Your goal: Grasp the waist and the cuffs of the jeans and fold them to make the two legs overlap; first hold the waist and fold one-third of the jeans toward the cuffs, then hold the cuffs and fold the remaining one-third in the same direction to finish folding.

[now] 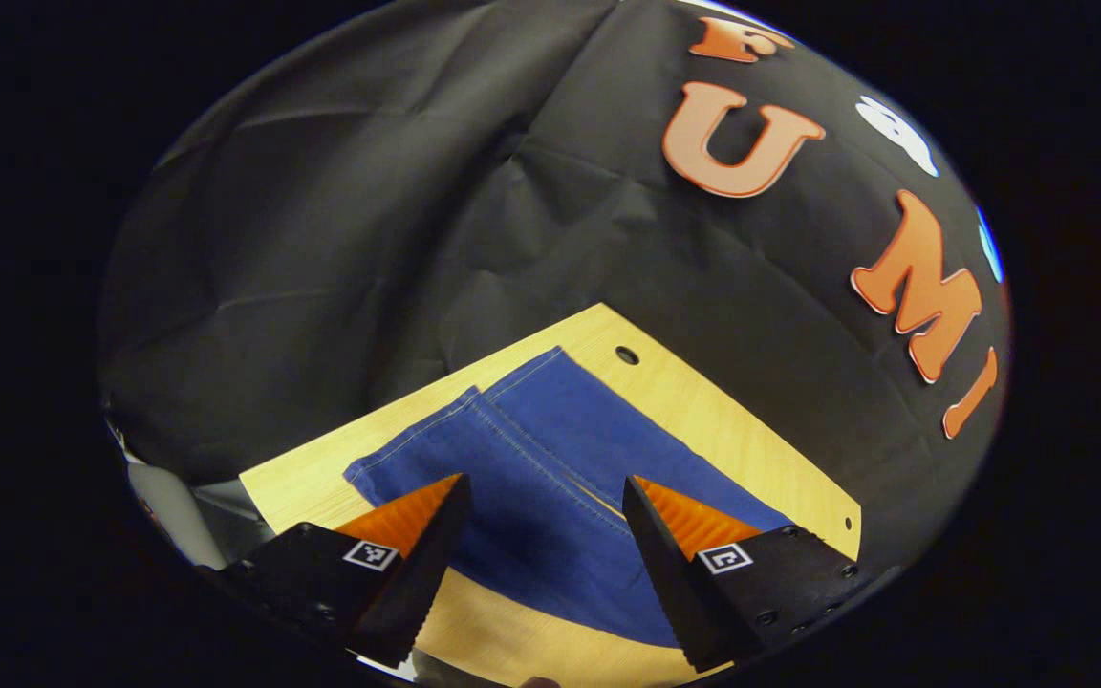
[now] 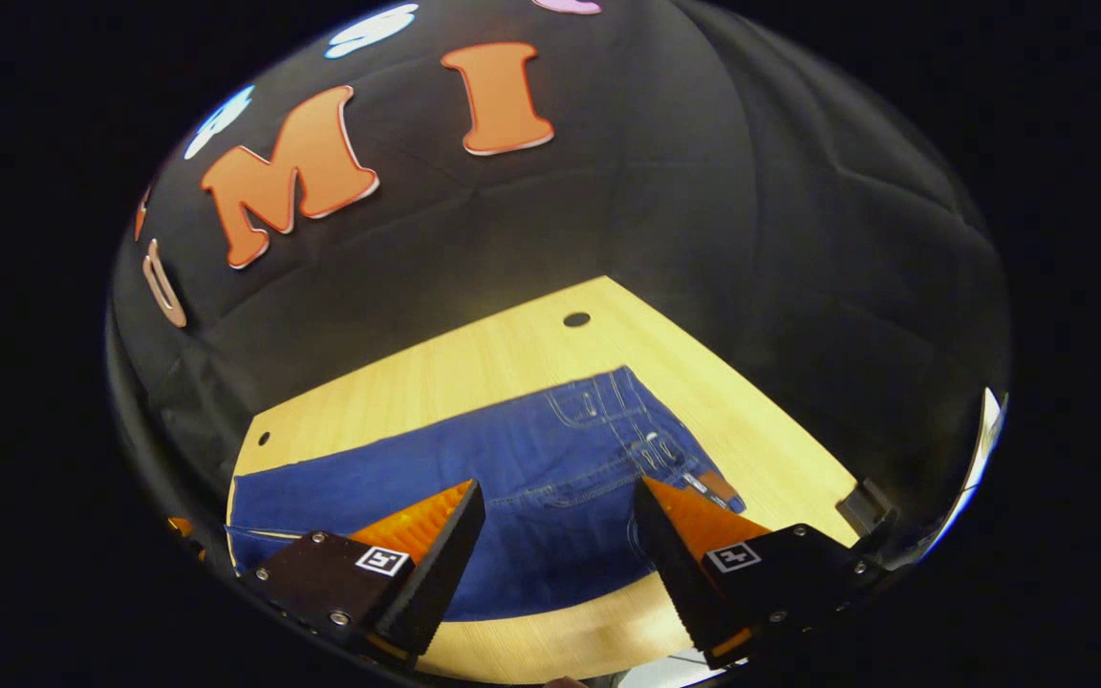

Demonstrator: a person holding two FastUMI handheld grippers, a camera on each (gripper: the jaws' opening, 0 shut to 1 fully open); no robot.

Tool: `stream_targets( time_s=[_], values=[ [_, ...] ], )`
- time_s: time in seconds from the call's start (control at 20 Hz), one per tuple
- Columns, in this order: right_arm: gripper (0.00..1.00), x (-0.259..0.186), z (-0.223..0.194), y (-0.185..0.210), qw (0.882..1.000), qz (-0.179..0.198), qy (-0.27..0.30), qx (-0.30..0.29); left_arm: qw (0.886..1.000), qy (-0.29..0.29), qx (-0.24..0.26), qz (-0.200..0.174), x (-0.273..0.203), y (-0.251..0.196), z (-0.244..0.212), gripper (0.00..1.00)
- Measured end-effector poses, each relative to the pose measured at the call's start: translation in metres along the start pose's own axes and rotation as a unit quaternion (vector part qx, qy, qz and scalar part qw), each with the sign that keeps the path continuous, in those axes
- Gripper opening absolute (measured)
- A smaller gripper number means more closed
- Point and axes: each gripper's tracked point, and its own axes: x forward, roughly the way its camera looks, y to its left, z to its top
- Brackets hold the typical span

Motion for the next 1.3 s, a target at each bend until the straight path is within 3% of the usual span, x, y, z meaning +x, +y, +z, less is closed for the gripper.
stream_targets(
  time_s=[0.3, 0.7, 1.0, 1.3],
  values=[
    [0.97, 0.028, -0.023, -0.006, 0.995, 0.004, 0.054, 0.082, 0.993, 0.072, -0.092, 0.029, 0.035, 0.048, -0.032, 0.97],
    [0.98, 0.05, -0.058, -0.02, 0.983, -0.005, 0.112, 0.148, 0.972, 0.134, -0.186, 0.057, 0.054, 0.09, -0.055, 0.98],
    [0.98, 0.061, -0.075, -0.026, 0.972, -0.005, 0.135, 0.194, 0.961, 0.153, -0.223, 0.048, 0.071, 0.105, -0.06, 0.98],
    [0.98, 0.073, -0.09, -0.036, 0.962, -0.011, 0.148, 0.231, 0.965, 0.128, -0.228, 0.005, 0.086, 0.101, -0.045, 0.93]
  ],
)
